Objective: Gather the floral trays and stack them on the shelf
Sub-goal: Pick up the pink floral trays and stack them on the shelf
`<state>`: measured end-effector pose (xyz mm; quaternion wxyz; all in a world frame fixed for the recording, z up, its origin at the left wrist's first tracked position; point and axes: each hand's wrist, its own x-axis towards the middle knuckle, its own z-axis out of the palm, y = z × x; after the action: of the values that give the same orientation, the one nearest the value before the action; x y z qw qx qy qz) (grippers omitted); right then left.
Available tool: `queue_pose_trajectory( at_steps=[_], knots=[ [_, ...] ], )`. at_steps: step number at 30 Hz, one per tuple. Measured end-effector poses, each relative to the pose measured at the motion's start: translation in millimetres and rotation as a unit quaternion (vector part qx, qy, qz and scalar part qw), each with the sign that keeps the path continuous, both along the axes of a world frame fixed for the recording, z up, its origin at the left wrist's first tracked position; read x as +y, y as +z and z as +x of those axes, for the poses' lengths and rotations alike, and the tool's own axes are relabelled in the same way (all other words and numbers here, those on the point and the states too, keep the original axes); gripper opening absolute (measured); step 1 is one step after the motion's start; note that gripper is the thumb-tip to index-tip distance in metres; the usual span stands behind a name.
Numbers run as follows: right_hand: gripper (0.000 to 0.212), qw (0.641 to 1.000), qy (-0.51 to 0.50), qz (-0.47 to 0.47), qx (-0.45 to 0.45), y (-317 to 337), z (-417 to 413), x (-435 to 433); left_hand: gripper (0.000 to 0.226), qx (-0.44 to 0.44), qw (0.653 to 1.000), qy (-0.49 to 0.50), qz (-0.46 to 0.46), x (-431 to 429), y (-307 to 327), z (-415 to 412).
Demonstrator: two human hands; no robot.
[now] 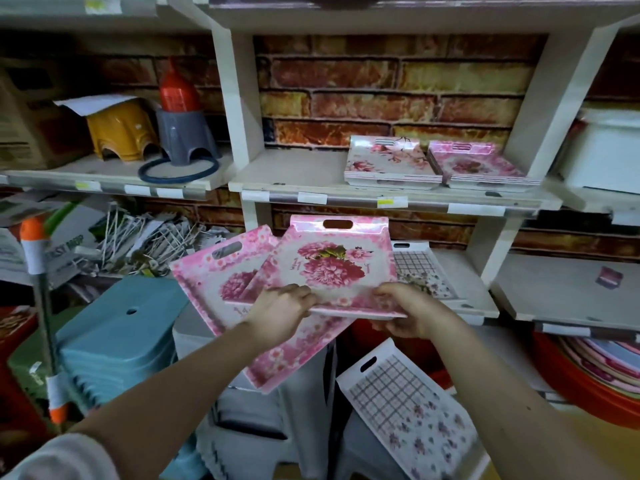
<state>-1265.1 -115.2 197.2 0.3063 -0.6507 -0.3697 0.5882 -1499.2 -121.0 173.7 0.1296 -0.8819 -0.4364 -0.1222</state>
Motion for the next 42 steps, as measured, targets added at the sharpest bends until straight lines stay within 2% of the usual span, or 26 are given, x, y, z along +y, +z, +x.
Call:
queue_pose_trajectory(
  at_steps=[6,8,11,16,21,25,34,42],
  knots=[
    [0.010,0.994,-0.076,0.081,-0.009,-3.4,40.4,24.6,0.039,0.032,0.999,0.037,-0.022,22.1,6.4,53.2],
    [0.006,0.991,-0.093,0.093,0.014,-7.2,59.6,31.0,0.030,0.029,0.998,0.054,-0.027,27.5,11.6,71.2],
    [0.006,0.988,-0.113,0.105,0.026,-12.0,89.6,41.2,0.008,-0.035,0.995,0.088,-0.045,35.9,23.2,94.7],
    [0.007,0.981,-0.129,0.145,0.016,-10.4,132.9,55.8,0.023,-0.099,0.983,0.150,-0.041,49.4,39.0,124.7],
    [0.012,0.974,-0.136,0.179,0.013,2.0,162.6,72.4,0.049,-0.077,0.964,0.244,-0.069,64.5,59.8,146.5],
    [0.017,0.972,-0.143,0.177,0.051,8.4,177.8,85.1,0.060,-0.097,0.962,0.234,-0.099,74.0,72.0,165.4],
    [0.025,0.974,-0.139,0.175,0.029,7.6,203.6,102.8,0.034,-0.066,0.977,0.194,-0.056,95.7,68.6,193.6],
    [0.023,0.967,-0.152,0.206,0.008,15.2,210.7,155.6,0.033,-0.088,0.980,0.172,-0.055,154.2,71.1,195.1]
  ],
)
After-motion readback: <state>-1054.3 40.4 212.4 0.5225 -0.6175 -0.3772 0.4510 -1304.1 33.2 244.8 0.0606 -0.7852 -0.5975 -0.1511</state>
